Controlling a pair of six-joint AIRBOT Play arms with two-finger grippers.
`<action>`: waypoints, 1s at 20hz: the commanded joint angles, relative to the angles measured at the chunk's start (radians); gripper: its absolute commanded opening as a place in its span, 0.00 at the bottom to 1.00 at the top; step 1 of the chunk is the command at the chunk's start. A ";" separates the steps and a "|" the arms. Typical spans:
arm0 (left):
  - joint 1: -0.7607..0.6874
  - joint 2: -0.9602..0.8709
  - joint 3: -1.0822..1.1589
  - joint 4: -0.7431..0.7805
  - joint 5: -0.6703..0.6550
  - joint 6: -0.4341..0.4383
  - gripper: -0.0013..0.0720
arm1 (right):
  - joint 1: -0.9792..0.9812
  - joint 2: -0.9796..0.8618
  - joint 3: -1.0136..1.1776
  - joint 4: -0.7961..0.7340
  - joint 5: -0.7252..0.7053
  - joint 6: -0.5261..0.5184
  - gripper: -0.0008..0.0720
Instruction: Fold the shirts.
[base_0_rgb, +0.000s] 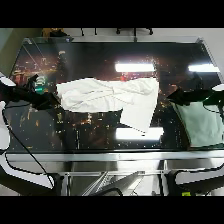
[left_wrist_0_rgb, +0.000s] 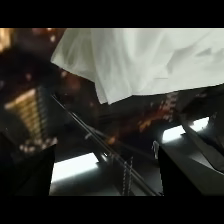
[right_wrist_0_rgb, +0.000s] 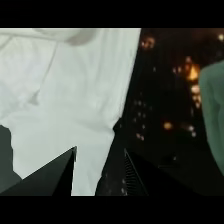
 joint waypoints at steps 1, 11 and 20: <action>-0.036 0.029 -0.135 -0.006 0.078 0.010 0.94 | 0.047 -0.014 -0.077 -0.014 -0.064 -0.001 0.54; -0.266 0.029 -0.232 -0.007 0.510 -0.066 0.92 | 0.206 -0.119 -0.076 0.040 -0.264 -0.008 0.54; -0.355 0.056 -0.167 -0.006 0.528 -0.080 0.03 | 0.204 -0.113 -0.056 0.290 -0.238 -0.156 0.04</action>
